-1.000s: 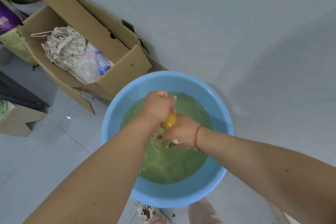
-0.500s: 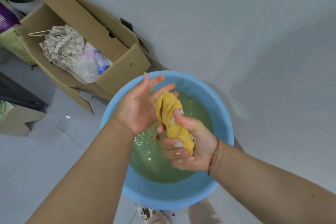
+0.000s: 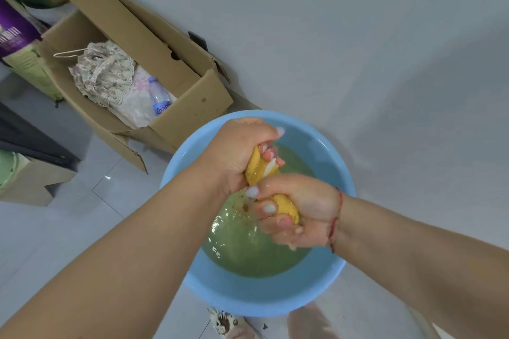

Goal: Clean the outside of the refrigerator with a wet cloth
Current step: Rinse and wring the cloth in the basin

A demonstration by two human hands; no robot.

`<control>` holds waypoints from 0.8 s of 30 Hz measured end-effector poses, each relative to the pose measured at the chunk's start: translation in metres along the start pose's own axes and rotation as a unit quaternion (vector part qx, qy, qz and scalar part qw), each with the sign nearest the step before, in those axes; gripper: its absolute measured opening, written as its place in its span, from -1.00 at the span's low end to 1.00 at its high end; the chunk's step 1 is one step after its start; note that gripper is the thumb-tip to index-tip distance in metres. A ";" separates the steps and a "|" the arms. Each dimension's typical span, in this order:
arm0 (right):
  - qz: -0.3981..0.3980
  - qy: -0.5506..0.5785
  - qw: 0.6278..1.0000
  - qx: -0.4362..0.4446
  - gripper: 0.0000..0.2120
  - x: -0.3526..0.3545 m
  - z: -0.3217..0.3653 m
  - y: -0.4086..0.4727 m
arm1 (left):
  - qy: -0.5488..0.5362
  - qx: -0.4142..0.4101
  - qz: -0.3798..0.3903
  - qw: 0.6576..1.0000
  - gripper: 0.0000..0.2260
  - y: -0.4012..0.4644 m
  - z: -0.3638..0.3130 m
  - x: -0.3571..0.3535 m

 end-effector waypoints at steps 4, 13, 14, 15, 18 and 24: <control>-0.179 -0.112 0.977 0.015 -0.81 0.033 -0.006 0.022 | 0.112 0.009 -0.120 0.986 -0.56 0.017 0.019 0.025; -0.350 -0.283 0.890 0.071 -0.80 0.088 -0.032 0.065 | 0.331 0.050 -0.208 0.919 -0.74 0.028 0.067 0.049; -0.359 -0.300 0.881 0.074 -0.79 0.091 -0.034 0.066 | 0.336 0.057 -0.214 0.915 -0.73 0.030 0.074 0.052; -0.364 -0.308 0.876 0.076 -0.78 0.094 -0.036 0.066 | 0.340 0.058 -0.217 0.913 -0.75 0.031 0.079 0.053; -0.365 -0.323 0.870 0.067 -0.81 0.098 -0.039 0.065 | 0.321 0.078 -0.229 0.916 -0.77 0.029 0.087 0.055; -0.352 -0.273 0.894 0.058 -0.68 0.097 -0.039 0.036 | 0.232 0.162 -0.225 0.932 -0.70 0.018 0.091 0.051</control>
Point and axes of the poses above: each hand's wrist, its own y-axis towards the middle knuckle, its own x-axis out of the back of the hand, z = x × y, the point moved 8 cm from there along y, towards the middle knuckle, and after that the axes turned 1 degree about -y, right-handed, at the moved point
